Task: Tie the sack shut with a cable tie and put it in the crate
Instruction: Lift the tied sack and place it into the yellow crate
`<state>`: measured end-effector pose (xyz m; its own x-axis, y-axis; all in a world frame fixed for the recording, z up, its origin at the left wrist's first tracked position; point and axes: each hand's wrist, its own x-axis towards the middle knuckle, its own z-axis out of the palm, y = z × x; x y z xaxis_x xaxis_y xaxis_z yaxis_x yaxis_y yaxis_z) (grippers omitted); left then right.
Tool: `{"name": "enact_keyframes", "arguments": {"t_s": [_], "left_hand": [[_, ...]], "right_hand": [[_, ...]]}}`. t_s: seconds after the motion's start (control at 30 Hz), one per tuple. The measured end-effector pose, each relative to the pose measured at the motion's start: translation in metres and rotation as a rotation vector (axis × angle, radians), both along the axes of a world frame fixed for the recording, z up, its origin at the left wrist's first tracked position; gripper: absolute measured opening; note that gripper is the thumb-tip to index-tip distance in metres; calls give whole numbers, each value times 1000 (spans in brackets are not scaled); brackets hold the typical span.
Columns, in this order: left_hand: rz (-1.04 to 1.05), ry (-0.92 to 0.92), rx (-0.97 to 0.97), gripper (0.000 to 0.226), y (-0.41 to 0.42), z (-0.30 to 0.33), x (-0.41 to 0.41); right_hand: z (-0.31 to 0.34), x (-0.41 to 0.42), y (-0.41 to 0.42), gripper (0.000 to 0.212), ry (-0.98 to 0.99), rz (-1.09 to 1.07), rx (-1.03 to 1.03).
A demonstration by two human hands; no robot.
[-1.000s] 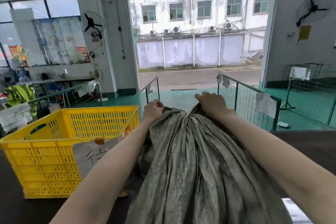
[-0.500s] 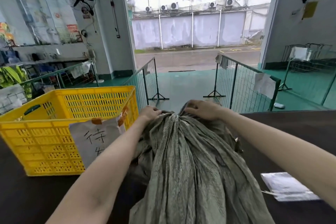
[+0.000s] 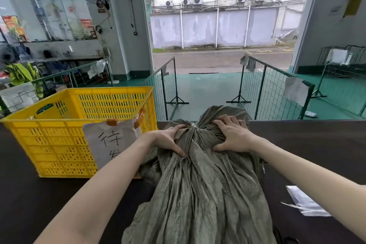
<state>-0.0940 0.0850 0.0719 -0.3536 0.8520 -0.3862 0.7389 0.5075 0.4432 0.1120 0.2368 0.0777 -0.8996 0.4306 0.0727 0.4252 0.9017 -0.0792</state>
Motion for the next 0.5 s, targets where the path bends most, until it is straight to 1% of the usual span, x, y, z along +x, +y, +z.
{"name": "enact_keyframes", "arguments": {"t_s": [0.13,0.2,0.27,0.33,0.4,0.43,0.5], "left_hand": [[43,36,123,109,-7,-13,5],[79,50,157,97,-8,-13,11],[111,138,191,84,-8,-15,18],[133,242,238,79,-8,-21,24],[142,296,286,78,-9,-26,28],[142,313,309,74,-10,-27,31],[139,352,358,57,-11,-26,34]], "right_hand": [[-7,0,-7,77,67,-8,83],[-7,1,-8,70,66,0,88],[-6,3,-9,63,57,20,94],[-4,5,-11,58,44,38,87],[-3,8,-13,57,27,49,71],[-2,11,-14,56,15,56,60],[1,14,-16,54,-13,78,58]]}}
